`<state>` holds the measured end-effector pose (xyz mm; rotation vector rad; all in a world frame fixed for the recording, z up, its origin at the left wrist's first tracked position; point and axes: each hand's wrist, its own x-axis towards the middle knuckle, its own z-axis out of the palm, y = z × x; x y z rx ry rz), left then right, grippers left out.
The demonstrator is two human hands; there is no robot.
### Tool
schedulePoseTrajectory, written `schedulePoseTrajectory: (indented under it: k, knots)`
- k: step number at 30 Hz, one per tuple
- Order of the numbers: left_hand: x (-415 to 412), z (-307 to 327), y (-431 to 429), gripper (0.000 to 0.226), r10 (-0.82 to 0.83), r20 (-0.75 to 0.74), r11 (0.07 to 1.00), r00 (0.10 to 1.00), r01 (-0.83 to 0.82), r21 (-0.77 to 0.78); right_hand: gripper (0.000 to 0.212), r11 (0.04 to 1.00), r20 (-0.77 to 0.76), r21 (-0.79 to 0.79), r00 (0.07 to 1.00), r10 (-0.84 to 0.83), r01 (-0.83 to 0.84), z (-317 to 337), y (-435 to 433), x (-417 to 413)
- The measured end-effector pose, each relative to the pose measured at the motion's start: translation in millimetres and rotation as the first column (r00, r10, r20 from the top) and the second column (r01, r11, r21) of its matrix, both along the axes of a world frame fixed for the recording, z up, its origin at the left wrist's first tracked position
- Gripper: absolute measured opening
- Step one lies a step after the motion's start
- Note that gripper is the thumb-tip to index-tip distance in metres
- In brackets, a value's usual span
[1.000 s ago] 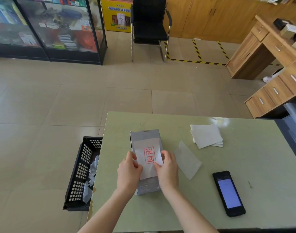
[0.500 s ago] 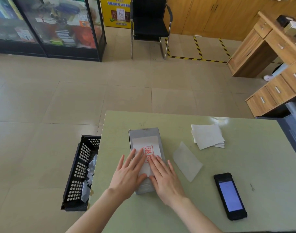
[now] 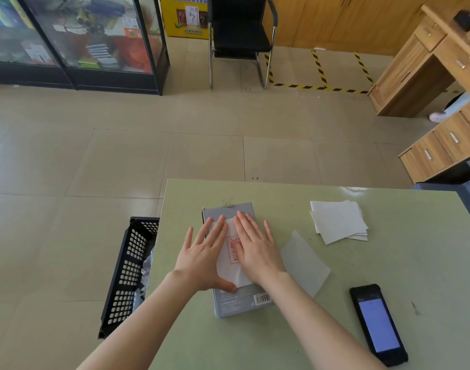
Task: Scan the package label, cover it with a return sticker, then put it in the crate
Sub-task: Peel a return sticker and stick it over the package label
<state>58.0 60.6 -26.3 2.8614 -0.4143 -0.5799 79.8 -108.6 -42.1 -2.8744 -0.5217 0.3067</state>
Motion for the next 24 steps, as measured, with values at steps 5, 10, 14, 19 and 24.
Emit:
schedulePoseTrajectory:
  k: [5,10,14,19,24]
  knots:
    - [-2.8,1.4,2.1,0.145,0.045,-0.027,0.999,0.999,-0.046,-0.024,0.06,1.0,-0.03,0.02,1.0,0.005,-0.004,0.9,1.4,-25.0]
    - [-1.0,4.6,2.0,0.147,0.041,-0.068,0.998,0.997,-0.043,-0.036,0.056,0.993,0.024,0.074,0.996,0.091,-0.092,3.5,-15.7,-83.3]
    - [0.7,8.9,2.1,0.149,0.029,-0.12,0.998,0.992,-0.034,-0.045,0.056,0.972,0.048,0.06,0.973,0.225,-0.228,4.7,-35.8,-116.4]
    - [-4.4,14.5,-4.1,0.137,0.034,-0.104,0.995,0.994,-0.043,-0.087,0.053,0.955,0.138,0.045,0.949,0.285,-0.293,8.5,-56.5,-122.4]
    - [-24.3,16.2,-34.7,0.075,0.042,0.126,0.961,0.991,-0.006,-0.278,0.042,0.954,0.108,0.223,0.968,-0.228,0.2,1.9,-94.6,-92.2]
